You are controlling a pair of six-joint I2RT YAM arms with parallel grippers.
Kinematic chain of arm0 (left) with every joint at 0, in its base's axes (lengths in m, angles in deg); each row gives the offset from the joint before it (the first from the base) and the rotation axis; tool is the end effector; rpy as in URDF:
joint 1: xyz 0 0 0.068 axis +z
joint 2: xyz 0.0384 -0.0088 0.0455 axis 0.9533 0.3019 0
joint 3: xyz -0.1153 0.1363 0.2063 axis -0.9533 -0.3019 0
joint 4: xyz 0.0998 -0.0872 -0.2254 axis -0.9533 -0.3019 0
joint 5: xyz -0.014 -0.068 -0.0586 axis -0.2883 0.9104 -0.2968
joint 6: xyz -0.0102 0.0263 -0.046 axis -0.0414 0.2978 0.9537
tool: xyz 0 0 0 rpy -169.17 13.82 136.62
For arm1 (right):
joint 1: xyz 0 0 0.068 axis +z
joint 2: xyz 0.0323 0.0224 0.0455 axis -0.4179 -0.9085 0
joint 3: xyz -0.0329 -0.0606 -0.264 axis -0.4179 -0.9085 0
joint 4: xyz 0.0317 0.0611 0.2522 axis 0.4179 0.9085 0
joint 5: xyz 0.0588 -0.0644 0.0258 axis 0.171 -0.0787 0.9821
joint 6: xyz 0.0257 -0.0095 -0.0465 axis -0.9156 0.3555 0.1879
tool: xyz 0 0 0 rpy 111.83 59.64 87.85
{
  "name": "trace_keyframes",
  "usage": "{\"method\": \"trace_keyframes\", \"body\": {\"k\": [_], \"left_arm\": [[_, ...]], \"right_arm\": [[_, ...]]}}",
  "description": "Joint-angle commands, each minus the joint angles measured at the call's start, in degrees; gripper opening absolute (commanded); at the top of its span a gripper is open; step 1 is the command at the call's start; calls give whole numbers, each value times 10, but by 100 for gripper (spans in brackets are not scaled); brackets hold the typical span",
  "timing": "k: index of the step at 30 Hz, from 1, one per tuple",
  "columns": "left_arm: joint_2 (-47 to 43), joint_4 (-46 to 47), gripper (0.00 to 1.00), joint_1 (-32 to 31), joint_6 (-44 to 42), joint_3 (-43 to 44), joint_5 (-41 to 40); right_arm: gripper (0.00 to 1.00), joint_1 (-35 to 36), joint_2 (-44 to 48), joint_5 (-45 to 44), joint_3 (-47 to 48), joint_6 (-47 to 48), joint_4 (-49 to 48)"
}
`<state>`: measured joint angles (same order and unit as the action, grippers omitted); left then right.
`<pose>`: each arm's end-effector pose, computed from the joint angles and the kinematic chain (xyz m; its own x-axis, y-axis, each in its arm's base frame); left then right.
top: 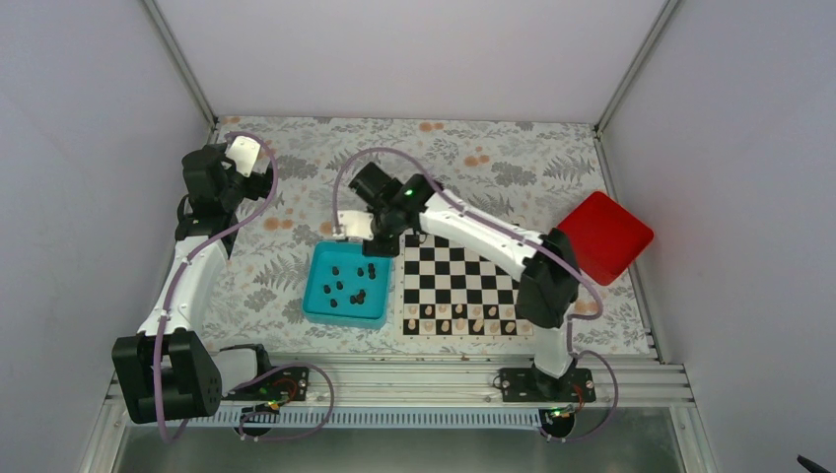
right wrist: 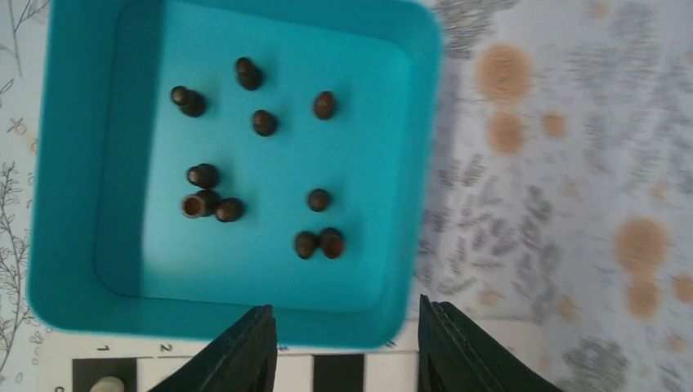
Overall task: Set up the chess pieces on the board
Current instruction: Pick up the chess piece from the storage box.
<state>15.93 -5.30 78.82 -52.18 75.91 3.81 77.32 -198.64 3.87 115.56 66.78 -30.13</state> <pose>0.2727 0.0265 0.3085 -0.2815 0.3751 -0.8832 0.1249 0.9269 0.3539 0.2440 0.3266 0.2911 0.0924 -0.9051 -0.4150 -0.9820 -0.0137 -0.1886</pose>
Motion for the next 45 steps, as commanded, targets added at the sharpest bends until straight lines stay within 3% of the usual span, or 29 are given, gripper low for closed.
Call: {"method": "trace_keyframes", "body": {"k": [1,13,38,45], "left_arm": [[-2,9,100,4,-6,-4,6],[-1,12,100,4,-7,-7,6],[1,17,100,4,-8,-11,4],[2,19,100,4,-9,-13,4]], "right_arm": [[45,34,-49,8,-6,-11,23],[41,107,-97,17,-52,8,1],[38,112,-135,-1,-52,27,-29],[25,112,-142,-6,-51,27,-33]]}}
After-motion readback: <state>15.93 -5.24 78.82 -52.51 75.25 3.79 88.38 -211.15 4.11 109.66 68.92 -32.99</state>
